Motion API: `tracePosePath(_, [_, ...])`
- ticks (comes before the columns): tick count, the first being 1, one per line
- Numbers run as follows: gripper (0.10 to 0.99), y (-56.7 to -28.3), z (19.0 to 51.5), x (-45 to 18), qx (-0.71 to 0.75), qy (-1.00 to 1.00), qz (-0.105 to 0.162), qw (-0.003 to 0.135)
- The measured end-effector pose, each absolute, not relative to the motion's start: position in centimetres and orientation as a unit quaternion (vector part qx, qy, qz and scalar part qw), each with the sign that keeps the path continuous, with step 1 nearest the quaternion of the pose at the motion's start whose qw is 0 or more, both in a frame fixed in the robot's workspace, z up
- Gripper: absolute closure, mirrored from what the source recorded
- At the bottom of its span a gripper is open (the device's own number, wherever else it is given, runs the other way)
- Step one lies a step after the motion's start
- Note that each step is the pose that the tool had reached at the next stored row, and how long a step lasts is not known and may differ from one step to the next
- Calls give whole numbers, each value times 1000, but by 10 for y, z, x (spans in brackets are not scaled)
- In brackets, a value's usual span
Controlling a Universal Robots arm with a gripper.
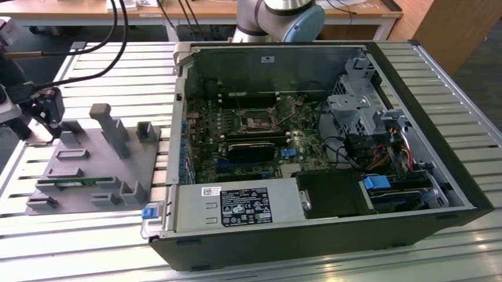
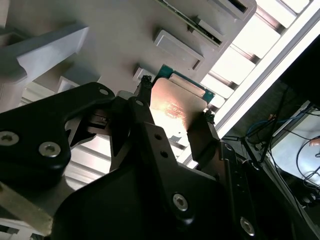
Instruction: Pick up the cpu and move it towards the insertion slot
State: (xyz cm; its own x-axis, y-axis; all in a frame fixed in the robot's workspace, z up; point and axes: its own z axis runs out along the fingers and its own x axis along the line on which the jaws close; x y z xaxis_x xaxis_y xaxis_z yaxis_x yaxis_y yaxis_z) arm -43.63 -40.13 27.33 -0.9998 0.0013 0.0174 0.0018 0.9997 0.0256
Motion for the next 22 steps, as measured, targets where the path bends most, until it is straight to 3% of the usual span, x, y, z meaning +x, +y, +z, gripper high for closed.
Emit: tracePosePath(22, [545,-400,300,-436,-1,-1000,-13,9])
